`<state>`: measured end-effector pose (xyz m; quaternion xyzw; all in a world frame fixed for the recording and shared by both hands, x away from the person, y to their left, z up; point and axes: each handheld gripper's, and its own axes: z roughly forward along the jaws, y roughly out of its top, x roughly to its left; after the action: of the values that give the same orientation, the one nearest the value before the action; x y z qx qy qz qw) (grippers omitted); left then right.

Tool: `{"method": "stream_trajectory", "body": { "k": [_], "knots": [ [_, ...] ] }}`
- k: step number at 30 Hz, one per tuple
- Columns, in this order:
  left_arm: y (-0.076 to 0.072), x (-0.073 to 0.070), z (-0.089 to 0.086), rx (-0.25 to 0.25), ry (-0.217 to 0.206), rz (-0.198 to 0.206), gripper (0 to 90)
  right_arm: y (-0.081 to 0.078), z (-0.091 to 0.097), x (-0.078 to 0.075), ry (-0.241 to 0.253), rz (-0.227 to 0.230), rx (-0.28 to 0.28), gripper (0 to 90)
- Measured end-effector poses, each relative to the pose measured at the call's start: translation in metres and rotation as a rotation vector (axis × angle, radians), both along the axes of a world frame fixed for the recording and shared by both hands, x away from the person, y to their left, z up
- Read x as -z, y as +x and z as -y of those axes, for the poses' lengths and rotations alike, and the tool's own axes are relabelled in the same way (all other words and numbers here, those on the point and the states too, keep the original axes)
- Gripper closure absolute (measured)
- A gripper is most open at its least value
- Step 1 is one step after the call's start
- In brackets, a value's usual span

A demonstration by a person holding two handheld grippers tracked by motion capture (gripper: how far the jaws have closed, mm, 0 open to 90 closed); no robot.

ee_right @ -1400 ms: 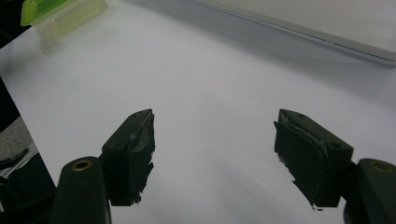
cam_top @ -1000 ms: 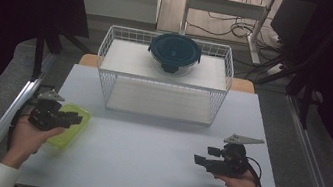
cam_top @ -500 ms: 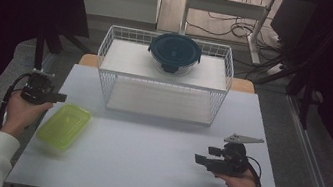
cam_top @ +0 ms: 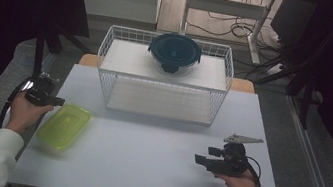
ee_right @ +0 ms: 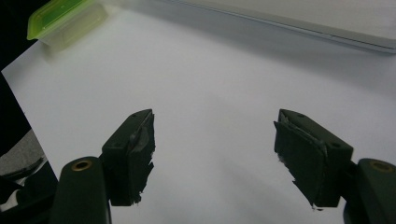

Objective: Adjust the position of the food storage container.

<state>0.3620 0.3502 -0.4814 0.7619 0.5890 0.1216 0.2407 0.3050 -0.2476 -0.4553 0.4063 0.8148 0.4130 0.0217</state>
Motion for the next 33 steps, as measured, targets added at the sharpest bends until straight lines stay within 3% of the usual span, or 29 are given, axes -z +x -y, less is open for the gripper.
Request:
{"method": "stream_trajectory", "body": {
  "k": [8, 14, 18, 22, 24, 25, 27, 29, 33],
  "knots": [
    [-0.001, 0.001, 0.0, 0.028, -0.005, -0.01, 90.0, 0.001, 0.0, 0.0, -0.003, -0.004, -0.001, 28.5],
    [0.003, 0.008, 0.005, 0.046, 0.022, -0.034, 90.0, 0.001, 0.0, 0.001, -0.003, -0.003, 0.001, 28.6],
    [0.005, 0.011, 0.015, 0.087, 0.02, -0.046, 90.0, 0.001, 0.001, 0.001, -0.002, -0.005, 0.004, 28.5],
    [0.004, 0.012, 0.027, 0.14, 0.01, -0.055, 90.0, 0.002, 0.002, 0.001, 0.001, -0.006, 0.006, 28.5],
    [0.003, 0.012, 0.044, 0.199, 0.013, -0.059, 90.0, 0.002, 0.002, 0.002, -0.002, -0.008, 0.003, 28.5],
    [0.003, 0.012, 0.044, 0.199, 0.013, -0.059, 90.0, 0.002, 0.002, 0.002, -0.002, -0.008, 0.003, 28.5],
    [0.002, 0.011, 0.065, 0.269, 0.021, -0.061, 90.0, 0.002, 0.001, 0.002, -0.003, -0.008, 0.002, 28.5],
    [0.002, 0.011, 0.073, 0.291, 0.02, -0.062, 90.0, 0.002, 0.001, 0.002, -0.003, -0.009, 0.002, 28.5],
    [0.002, 0.01, 0.105, 0.39, 0.042, -0.07, 90.0, 0.002, 0.002, 0.002, -0.002, -0.009, 0.002, 28.5]
  ]
}}
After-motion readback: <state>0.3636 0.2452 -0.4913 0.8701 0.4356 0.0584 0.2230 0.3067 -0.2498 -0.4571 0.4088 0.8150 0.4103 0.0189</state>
